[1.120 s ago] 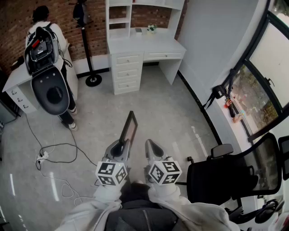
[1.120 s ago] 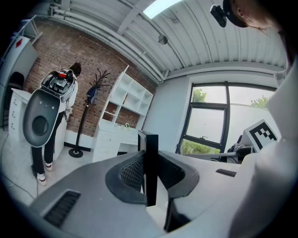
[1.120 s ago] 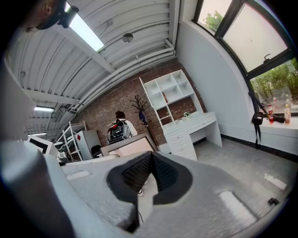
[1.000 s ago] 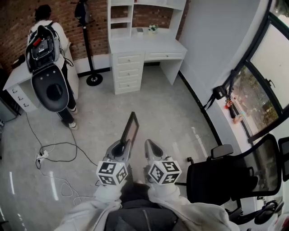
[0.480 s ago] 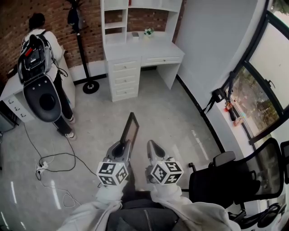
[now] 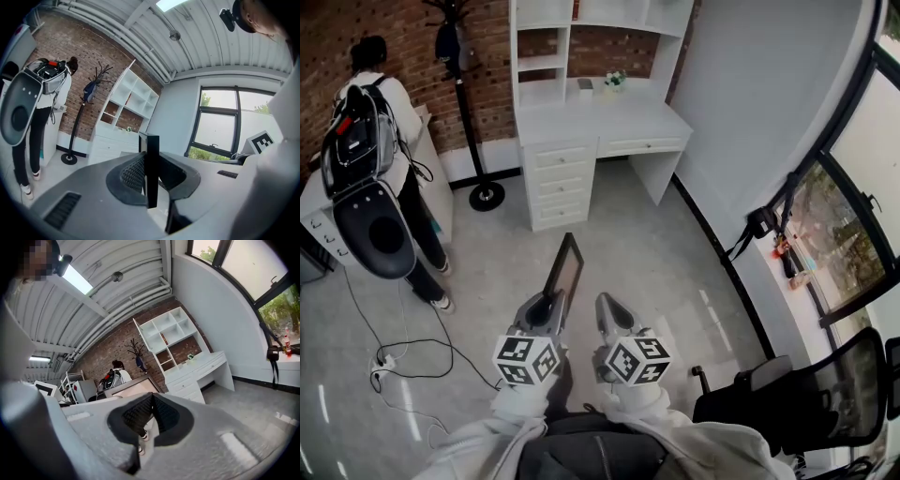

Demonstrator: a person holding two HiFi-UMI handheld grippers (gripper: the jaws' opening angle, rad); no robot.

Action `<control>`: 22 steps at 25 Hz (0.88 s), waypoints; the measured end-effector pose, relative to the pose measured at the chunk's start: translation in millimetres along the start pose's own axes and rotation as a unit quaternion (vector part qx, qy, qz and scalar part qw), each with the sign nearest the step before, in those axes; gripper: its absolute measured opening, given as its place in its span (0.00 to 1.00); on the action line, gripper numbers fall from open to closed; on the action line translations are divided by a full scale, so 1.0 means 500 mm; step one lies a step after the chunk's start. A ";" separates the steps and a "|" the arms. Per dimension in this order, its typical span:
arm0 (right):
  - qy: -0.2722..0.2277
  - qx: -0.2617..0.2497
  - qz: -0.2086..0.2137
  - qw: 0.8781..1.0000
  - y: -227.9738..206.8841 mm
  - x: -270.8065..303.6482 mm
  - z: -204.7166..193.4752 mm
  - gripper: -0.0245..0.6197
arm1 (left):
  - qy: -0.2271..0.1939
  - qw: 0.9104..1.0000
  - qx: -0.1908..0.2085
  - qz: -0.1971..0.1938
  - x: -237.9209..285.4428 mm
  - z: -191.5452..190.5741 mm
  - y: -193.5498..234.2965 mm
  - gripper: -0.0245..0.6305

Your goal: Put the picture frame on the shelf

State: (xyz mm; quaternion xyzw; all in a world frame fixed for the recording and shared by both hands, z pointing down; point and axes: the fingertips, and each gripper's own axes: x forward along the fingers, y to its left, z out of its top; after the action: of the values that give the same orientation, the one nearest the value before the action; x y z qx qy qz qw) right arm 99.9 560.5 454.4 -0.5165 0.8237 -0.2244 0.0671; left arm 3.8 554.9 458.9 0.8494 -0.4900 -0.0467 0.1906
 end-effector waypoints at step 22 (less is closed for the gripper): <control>0.022 0.002 0.003 1.000 -0.048 0.411 0.094 0.04 | -0.002 1.000 -0.028 0.000 0.270 0.146 0.257 0.13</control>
State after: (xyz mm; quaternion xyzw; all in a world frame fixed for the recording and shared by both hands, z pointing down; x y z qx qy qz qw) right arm 41.9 356.8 448.3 -0.5085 0.8263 -0.2367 0.0506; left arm -50.4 362.3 453.6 0.8436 -0.4890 -0.0625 0.2131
